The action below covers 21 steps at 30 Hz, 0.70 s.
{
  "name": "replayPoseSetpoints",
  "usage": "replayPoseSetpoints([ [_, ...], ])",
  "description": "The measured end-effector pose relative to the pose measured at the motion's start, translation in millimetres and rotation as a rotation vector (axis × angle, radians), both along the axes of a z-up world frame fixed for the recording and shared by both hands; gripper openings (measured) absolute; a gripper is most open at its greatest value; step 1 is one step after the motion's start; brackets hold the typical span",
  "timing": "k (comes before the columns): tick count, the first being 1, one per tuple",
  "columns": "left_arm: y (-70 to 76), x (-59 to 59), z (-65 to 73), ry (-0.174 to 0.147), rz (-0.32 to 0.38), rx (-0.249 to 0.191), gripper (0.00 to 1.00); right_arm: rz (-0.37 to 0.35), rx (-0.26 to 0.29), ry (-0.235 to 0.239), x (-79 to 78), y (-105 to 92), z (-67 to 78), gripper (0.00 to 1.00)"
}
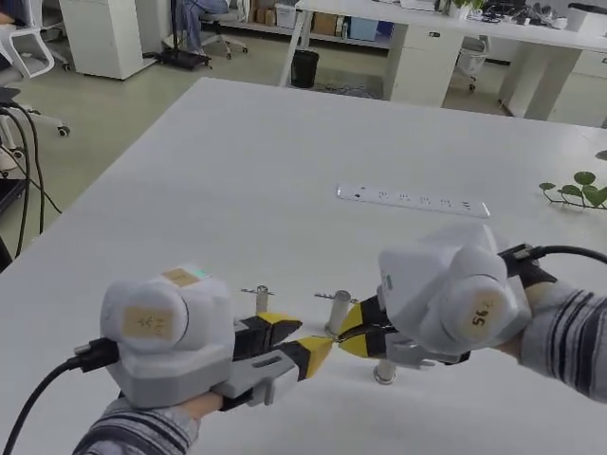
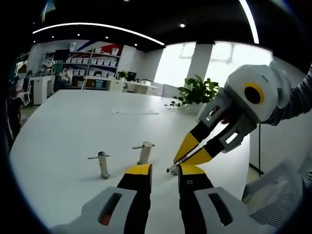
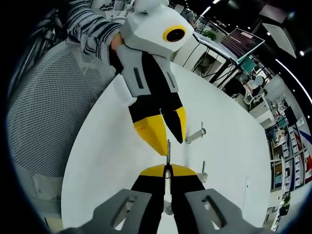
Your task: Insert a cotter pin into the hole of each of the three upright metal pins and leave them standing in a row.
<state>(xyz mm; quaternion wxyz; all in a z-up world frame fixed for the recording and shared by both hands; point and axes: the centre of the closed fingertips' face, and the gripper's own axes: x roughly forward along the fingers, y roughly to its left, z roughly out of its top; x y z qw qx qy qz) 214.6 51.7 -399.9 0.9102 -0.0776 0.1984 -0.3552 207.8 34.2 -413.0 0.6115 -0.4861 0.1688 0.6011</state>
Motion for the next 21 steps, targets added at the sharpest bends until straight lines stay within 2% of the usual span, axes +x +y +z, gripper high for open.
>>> replayPoseSetpoints([
  [5,-3.0,-2.1,-0.7,0.016,-0.013,-0.016,0.09,-0.004,0.003,0.001,-1.6,-0.8,0.2,0.00],
  [14,-7.3,-5.0,0.2,0.042,-0.030,-0.056,0.03,-0.019,0.028,0.004,-2.1,0.1,4.1,0.00],
  [21,-9.1,-6.0,1.4,0.041,-0.038,-0.072,0.01,-0.023,0.029,0.006,-2.8,0.2,2.6,0.00],
])
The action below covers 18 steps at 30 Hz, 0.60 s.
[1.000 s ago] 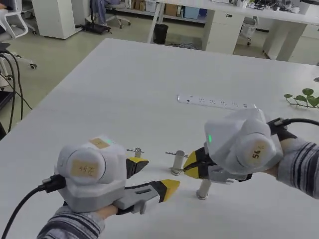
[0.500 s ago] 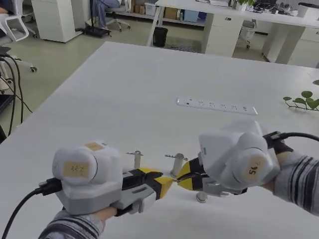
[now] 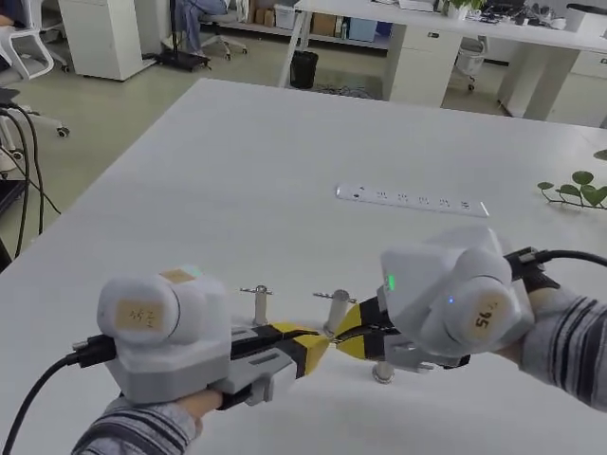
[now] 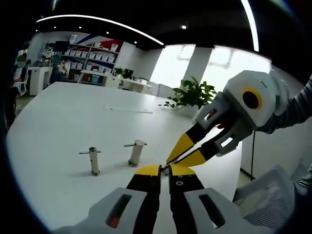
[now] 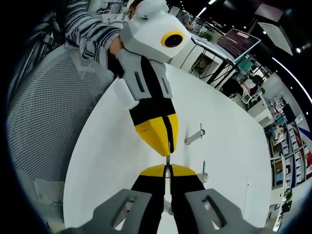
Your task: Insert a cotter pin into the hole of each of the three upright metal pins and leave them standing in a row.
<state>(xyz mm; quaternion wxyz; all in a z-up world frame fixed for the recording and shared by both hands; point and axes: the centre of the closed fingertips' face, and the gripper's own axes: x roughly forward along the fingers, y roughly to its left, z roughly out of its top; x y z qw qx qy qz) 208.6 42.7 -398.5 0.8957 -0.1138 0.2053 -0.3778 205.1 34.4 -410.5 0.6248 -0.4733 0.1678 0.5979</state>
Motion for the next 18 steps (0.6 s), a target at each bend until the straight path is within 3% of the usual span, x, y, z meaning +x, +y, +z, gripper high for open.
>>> replayPoseSetpoints([
  [9,-1.9,-1.6,0.5,0.018,-0.012,-0.038,0.00,-0.010,0.010,0.011,-0.3,0.2,-1.2,0.00],
  [18,-2.8,-2.3,4.7,-0.026,-0.027,-0.022,0.00,-0.032,0.020,0.013,2.3,-1.6,-0.3,0.00],
])
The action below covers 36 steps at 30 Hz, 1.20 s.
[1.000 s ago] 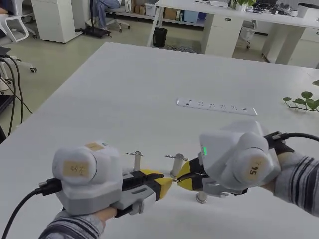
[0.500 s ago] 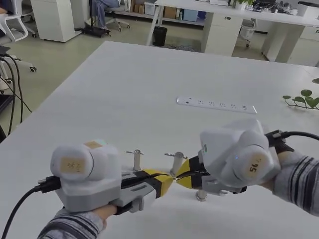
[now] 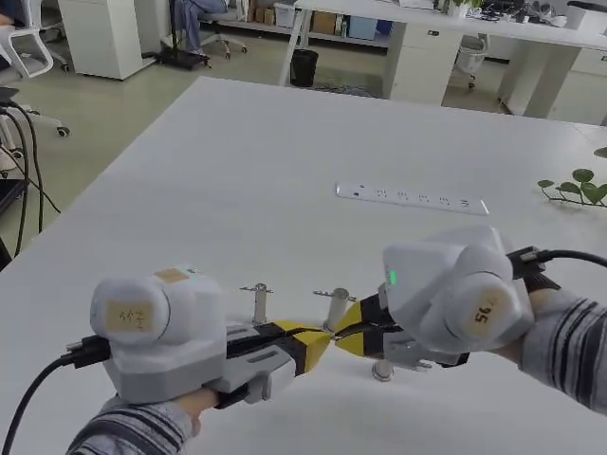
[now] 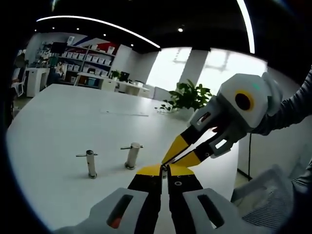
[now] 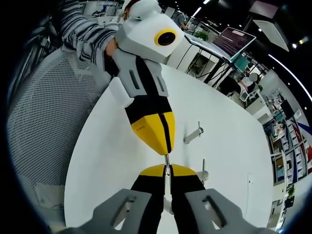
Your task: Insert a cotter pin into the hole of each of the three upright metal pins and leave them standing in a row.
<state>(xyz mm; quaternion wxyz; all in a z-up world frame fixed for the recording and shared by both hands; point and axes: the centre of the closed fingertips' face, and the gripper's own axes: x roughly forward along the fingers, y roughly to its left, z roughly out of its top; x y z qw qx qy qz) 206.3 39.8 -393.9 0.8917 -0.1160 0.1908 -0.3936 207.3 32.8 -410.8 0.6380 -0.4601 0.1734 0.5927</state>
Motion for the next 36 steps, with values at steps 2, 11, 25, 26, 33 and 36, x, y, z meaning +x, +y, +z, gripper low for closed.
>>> replayPoseSetpoints([
  [2,-0.3,-0.2,0.3,-0.008,-0.005,0.006,0.00,-0.006,-0.003,0.002,1.0,-1.8,-1.0,0.00],
  [11,-3.3,-3.1,2.7,-0.020,-0.036,0.003,0.00,-0.031,-0.012,0.039,0.6,-9.9,-6.5,0.01],
  [25,-6.9,-7.3,7.0,-0.035,-0.073,-0.006,0.00,-0.044,0.000,0.088,-2.8,-12.1,-10.1,0.01],
  [26,-7.2,-7.7,6.9,-0.032,-0.075,-0.008,0.00,-0.041,0.000,0.091,-3.4,-12.2,-10.2,0.01],
  [33,-8.3,-10.0,5.1,-0.017,-0.087,-0.011,0.00,-0.046,0.006,0.110,-6.0,-14.2,-10.6,0.00],
  [36,-9.5,-10.6,5.2,-0.028,-0.092,-0.002,0.00,-0.036,-0.001,0.098,-7.1,-16.3,-9.6,0.00],
])
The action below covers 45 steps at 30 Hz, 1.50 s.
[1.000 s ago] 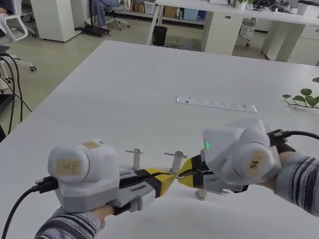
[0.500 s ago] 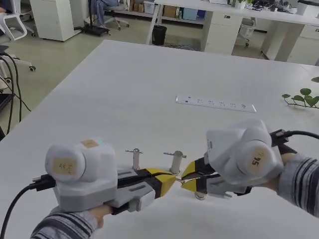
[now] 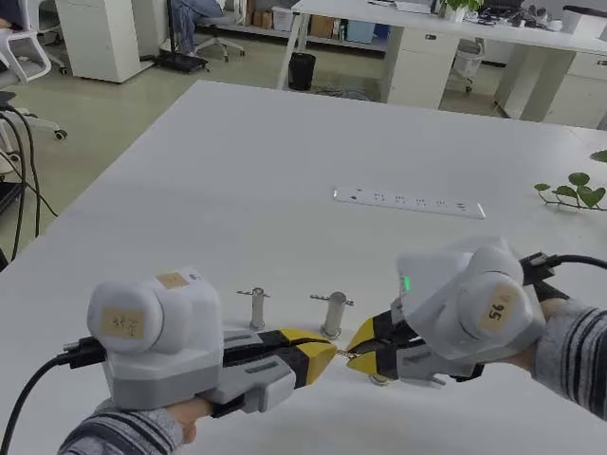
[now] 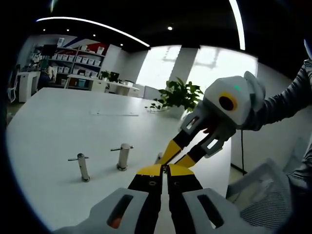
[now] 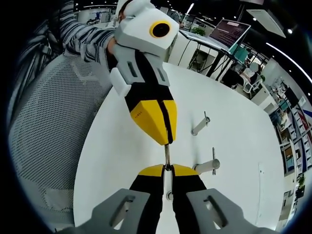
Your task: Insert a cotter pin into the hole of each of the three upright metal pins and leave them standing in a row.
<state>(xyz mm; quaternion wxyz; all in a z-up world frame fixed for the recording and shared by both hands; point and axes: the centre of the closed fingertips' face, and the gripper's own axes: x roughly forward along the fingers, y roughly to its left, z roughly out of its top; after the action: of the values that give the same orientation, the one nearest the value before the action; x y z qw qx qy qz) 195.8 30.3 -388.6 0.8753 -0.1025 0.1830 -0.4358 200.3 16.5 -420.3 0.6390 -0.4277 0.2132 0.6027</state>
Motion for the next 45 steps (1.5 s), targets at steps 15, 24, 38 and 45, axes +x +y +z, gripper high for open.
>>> replayPoseSetpoints([
  [15,-7.3,-0.6,-2.2,-0.094,-0.017,0.098,0.09,-0.019,0.000,-0.060,2.2,-7.1,6.3,0.00],
  [24,-5.4,4.4,-6.2,-0.145,0.012,0.160,0.21,-0.060,0.012,-0.070,2.1,-22.6,8.6,0.00],
  [38,-15.7,5.6,-16.8,-0.158,0.017,0.225,0.33,-0.159,-0.043,-0.096,16.4,-74.6,1.9,0.00],
  [45,-21.3,11.4,-21.8,-0.154,0.030,0.249,0.34,-0.191,-0.082,-0.086,23.0,-91.2,-9.9,0.00],
])
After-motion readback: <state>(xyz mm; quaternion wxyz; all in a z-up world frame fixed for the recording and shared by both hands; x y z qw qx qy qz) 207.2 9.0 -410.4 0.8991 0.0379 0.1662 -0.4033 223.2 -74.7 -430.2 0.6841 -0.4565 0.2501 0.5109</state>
